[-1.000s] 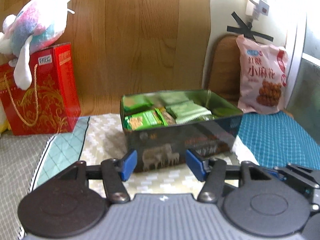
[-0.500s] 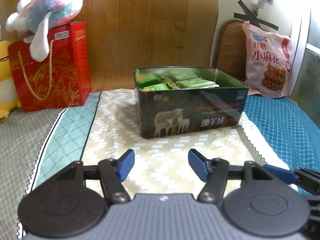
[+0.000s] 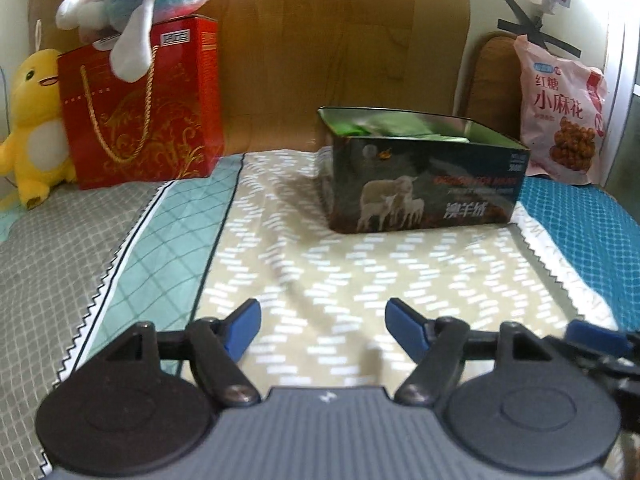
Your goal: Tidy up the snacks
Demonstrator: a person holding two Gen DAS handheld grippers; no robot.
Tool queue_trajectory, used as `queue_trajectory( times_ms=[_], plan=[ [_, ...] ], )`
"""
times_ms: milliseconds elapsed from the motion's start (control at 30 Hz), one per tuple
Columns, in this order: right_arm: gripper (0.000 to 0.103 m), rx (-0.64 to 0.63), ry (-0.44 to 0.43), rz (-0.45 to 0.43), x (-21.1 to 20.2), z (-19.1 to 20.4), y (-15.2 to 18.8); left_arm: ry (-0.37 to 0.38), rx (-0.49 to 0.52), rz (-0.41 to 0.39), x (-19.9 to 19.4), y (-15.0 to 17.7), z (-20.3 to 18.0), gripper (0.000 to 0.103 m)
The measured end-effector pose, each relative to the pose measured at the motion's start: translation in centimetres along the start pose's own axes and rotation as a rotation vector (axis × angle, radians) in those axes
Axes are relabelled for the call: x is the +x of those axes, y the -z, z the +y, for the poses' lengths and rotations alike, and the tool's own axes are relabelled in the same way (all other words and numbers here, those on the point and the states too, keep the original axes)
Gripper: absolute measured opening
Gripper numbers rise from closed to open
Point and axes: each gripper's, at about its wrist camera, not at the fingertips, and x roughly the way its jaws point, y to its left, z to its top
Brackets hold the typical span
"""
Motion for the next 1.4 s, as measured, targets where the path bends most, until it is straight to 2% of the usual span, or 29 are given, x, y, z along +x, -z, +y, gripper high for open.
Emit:
queue_trajectory(
  times_ms=[233, 800, 1033, 1133, 1200, 1400],
  plan=[
    [0.057, 0.01, -0.002, -0.015, -0.4, -0.1, 0.3, -0.003, -0.019, -0.016, 0.4, 1.6, 1.1, 0.072],
    [0.058, 0.036, -0.028, -0.024, -0.4, -0.5, 0.3, 0.057, -0.057, -0.038, 0.2, 1.9, 1.7, 0.078],
    [0.058, 0.049, -0.02, -0.056, -0.8, -0.7, 0.5, 0.07, -0.072, -0.046, 0.2, 2.0, 1.9, 0.08],
    [0.059, 0.041, -0.012, -0.079, -1.1, -0.5, 0.6, 0.067, -0.081, -0.054, 0.1, 2.0, 1.9, 0.088],
    [0.063, 0.045, -0.009, -0.088, -1.2, -0.6, 0.6, 0.066, -0.091, -0.06, 0.0, 2.0, 2.0, 0.088],
    [0.064, 0.054, -0.007, -0.114, -1.8, -0.4, 0.8, 0.05, -0.108, -0.071, -0.1, 2.1, 2.2, 0.088]
  ],
)
